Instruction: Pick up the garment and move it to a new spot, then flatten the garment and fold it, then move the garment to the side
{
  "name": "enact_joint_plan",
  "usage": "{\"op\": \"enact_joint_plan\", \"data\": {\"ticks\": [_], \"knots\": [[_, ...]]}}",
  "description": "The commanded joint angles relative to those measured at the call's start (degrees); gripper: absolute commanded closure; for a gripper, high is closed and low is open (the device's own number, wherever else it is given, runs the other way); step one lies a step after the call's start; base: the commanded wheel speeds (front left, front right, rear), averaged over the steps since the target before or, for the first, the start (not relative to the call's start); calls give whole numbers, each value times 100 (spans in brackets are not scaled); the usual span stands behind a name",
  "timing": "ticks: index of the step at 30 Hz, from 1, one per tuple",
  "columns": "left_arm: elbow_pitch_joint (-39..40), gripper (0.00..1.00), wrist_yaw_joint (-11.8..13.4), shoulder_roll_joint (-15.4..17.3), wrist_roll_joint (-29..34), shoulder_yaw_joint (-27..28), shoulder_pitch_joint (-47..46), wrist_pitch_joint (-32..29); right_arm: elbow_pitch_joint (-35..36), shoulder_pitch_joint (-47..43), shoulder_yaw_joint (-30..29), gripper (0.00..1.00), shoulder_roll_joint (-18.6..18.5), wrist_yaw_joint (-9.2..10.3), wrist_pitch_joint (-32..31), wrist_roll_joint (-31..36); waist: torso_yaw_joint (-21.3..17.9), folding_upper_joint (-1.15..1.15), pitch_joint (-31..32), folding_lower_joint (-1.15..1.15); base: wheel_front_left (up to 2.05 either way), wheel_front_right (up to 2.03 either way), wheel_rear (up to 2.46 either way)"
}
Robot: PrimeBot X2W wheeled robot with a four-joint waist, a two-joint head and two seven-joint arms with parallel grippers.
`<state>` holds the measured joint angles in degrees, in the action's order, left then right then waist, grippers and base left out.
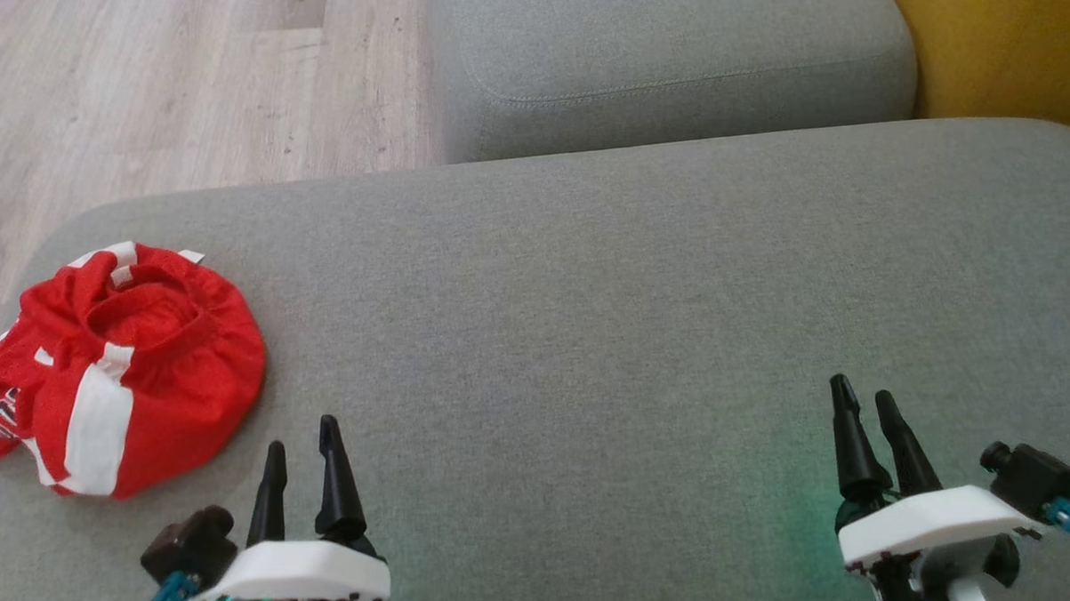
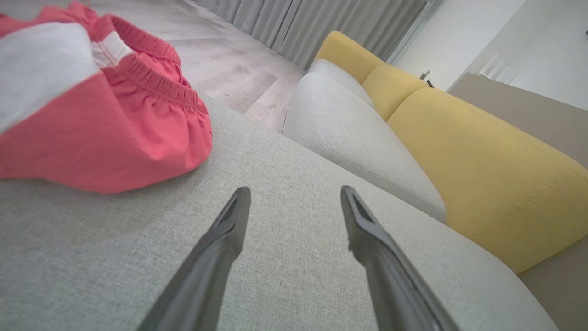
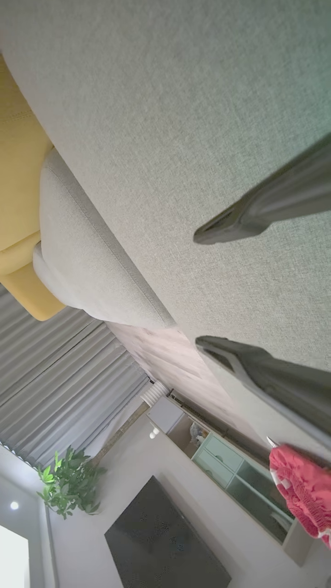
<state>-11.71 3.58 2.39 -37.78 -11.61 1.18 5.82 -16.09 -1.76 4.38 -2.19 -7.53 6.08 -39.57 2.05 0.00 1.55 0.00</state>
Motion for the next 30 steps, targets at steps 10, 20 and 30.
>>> {"op": "enact_joint_plan", "data": {"ticks": [10, 20, 30], "knots": [[386, 0, 135, 42, 856, -116, -299, 270, 247, 187, 177, 0, -49, 3, 248, 1003, 59, 0, 23, 0, 0, 0, 0], [433, 0, 313, 57, 1611, -302, -321, 423, 321, 181, 310, 0, -54, 3, 400, 1766, 75, 0, 35, 0, 0, 0, 0], [435, 0, 512, 66, 2316, -483, -335, 594, 380, 167, 304, 0, -59, 4, 570, 2570, 84, 0, 44, 0, 0, 0, 0]]}}
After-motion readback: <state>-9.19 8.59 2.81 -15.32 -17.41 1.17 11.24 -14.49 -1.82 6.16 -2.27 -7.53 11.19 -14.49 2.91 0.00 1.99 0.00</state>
